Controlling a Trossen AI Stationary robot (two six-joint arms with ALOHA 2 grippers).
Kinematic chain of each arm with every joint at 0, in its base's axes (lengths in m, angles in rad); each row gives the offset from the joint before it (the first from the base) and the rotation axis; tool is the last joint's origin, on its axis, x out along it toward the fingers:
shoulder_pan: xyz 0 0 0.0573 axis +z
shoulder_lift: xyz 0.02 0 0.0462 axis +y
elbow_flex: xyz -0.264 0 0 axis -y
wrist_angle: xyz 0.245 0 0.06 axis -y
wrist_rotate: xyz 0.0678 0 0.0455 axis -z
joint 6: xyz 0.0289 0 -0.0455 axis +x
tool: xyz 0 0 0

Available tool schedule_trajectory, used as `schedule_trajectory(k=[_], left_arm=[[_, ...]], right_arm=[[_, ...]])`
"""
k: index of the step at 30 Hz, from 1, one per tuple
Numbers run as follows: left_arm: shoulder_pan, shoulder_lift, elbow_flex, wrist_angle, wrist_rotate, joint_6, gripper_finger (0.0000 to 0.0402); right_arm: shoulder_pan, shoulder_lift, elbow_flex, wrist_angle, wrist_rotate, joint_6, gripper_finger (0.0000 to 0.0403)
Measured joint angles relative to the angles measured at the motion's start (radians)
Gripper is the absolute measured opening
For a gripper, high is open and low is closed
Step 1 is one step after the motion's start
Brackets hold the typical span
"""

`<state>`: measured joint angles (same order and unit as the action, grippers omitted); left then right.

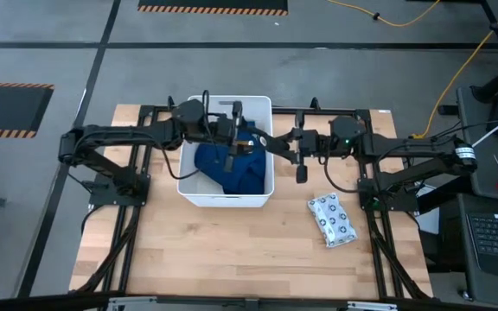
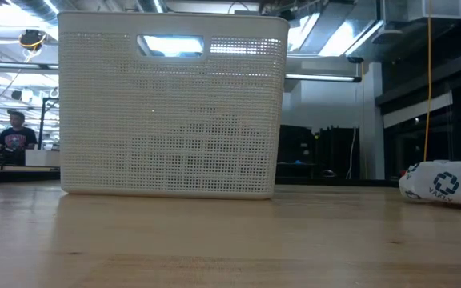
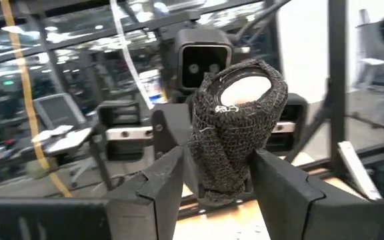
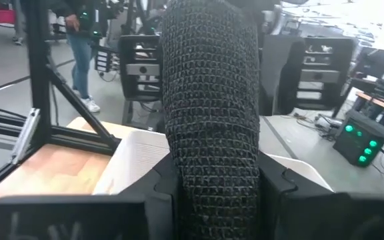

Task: Pick & place medical supplies in basket/bin
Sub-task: Put the black bandage into the white bin

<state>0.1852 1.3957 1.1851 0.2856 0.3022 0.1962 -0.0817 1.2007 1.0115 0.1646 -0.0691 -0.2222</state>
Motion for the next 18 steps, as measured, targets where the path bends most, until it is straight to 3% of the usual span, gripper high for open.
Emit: schedule_trajectory(k=[8, 18], left_arm=[[-0.004, 0.014, 0.007, 0.003, 0.078, -0.003, 0.0165], [-0.03, 0.015, 0.007, 0.004, 0.077, 0.025, 0.0154]], right_arm=[[0.0, 0.003, 0.0, 0.003, -0.035, 0.001, 0.0106], [0.0, 0.003, 0.0, 0.003, -0.039, 0.001, 0.0106]])
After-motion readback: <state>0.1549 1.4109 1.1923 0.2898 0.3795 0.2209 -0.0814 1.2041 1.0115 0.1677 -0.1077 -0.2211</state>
